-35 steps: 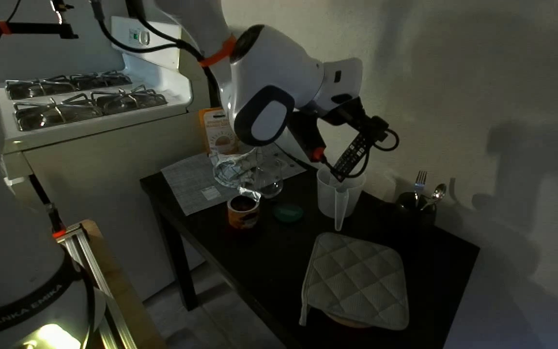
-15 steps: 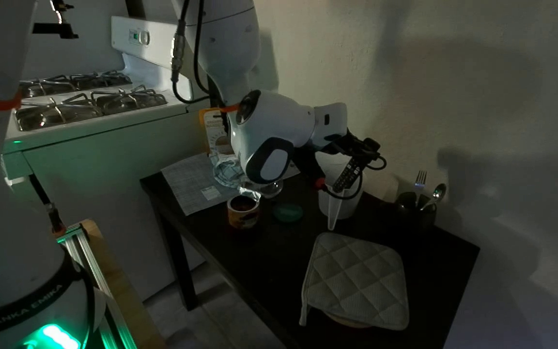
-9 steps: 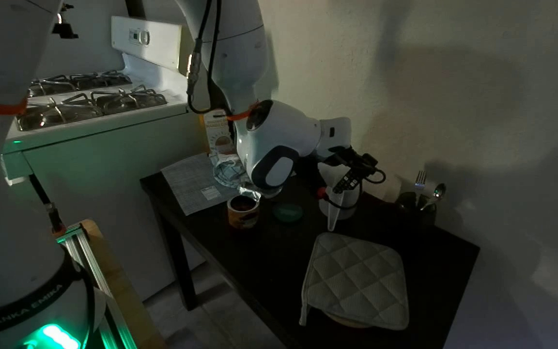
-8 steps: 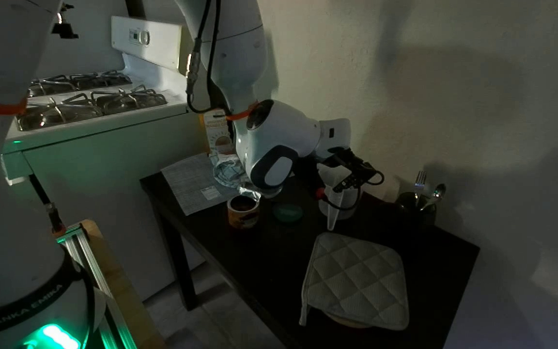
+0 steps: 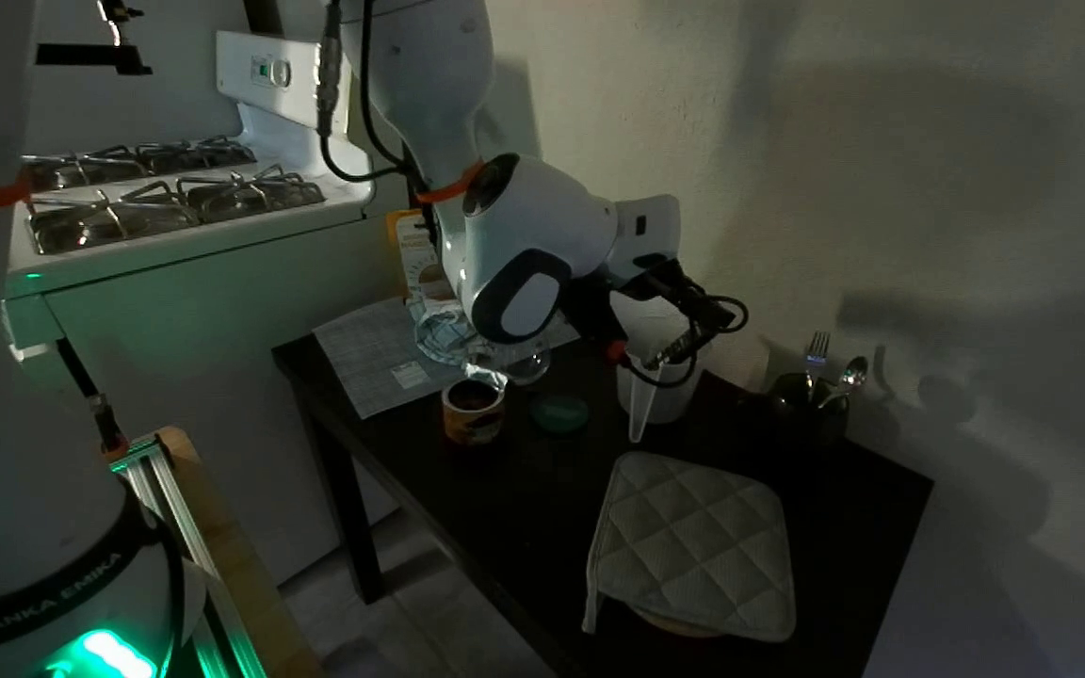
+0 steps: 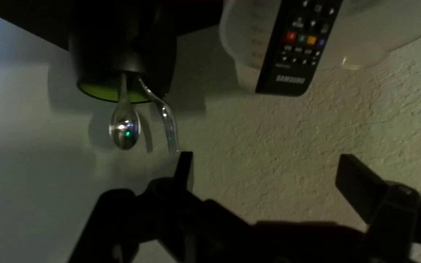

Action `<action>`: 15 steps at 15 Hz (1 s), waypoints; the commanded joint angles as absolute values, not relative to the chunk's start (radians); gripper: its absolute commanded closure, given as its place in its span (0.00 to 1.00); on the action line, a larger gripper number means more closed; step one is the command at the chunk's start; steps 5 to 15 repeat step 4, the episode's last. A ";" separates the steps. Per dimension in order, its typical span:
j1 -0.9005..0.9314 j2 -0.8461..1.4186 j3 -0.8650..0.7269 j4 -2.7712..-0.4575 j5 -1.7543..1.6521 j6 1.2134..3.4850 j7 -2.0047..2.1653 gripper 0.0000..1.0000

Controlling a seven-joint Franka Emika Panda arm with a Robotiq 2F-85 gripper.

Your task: Put the black object and black remote control in the clear jug.

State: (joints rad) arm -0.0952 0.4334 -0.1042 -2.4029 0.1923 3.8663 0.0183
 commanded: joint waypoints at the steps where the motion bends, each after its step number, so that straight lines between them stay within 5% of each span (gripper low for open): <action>1: -0.277 0.182 -0.011 -2.575 -0.040 3.660 0.057 0.00; 15: -0.253 0.218 -0.040 -2.528 -0.062 3.675 0.058 0.00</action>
